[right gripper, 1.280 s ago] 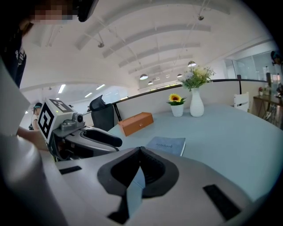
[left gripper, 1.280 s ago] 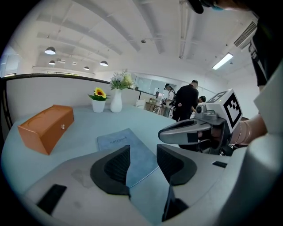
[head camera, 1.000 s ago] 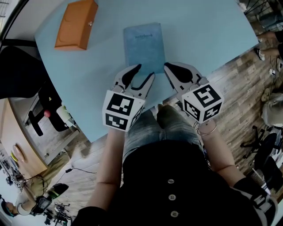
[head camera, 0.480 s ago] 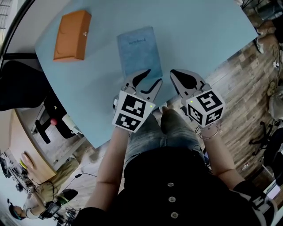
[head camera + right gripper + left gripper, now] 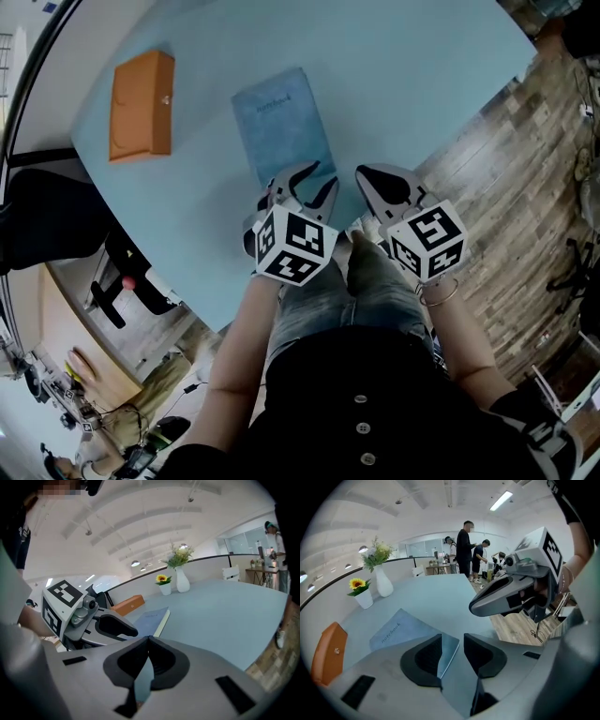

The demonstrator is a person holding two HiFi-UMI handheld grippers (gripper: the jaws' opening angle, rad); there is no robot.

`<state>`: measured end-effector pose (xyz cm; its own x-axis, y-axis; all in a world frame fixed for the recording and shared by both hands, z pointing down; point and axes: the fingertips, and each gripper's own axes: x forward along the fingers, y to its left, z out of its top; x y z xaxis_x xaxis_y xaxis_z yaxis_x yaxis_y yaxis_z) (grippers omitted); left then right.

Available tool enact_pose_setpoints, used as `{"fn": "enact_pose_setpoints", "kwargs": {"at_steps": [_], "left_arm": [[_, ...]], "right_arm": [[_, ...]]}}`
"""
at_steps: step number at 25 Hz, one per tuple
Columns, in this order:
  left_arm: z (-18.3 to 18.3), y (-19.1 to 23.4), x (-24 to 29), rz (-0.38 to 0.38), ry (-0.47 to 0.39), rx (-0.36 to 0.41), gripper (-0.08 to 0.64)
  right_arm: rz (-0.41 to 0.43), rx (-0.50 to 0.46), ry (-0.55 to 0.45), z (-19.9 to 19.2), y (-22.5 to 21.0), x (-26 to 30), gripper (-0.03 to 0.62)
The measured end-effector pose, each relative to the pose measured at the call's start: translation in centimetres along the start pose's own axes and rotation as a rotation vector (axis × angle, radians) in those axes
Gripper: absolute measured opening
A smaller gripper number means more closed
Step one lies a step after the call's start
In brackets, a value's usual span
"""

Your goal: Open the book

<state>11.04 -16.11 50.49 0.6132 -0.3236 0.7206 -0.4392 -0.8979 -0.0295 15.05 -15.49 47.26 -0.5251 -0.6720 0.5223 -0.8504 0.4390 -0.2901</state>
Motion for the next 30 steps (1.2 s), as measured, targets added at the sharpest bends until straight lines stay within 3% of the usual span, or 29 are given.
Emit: {"fn": "enact_pose_setpoints", "kwargs": {"at_steps": [6,13,24,30], "left_arm": [[-0.1,-0.1,1.8,0.007,0.039,0.059,0.146],[-0.7,0.5,3.0,0.062,0.094,0.074,0.144],[-1.9,0.6,4.2,0.089,0.17,0.11,0.14],[-1.9,0.3,4.3,0.06,0.198,0.111,0.13]], "right_arm": [[-0.013,0.021,-0.008,-0.9,-0.2,0.0,0.002],[-0.036,0.064,-0.027,-1.5,-0.5,-0.2,0.002],[-0.052,0.088,-0.019,-2.7,-1.0,-0.7,0.002],[-0.047,0.091,-0.018,-2.8,-0.9,-0.8,0.002]]}}
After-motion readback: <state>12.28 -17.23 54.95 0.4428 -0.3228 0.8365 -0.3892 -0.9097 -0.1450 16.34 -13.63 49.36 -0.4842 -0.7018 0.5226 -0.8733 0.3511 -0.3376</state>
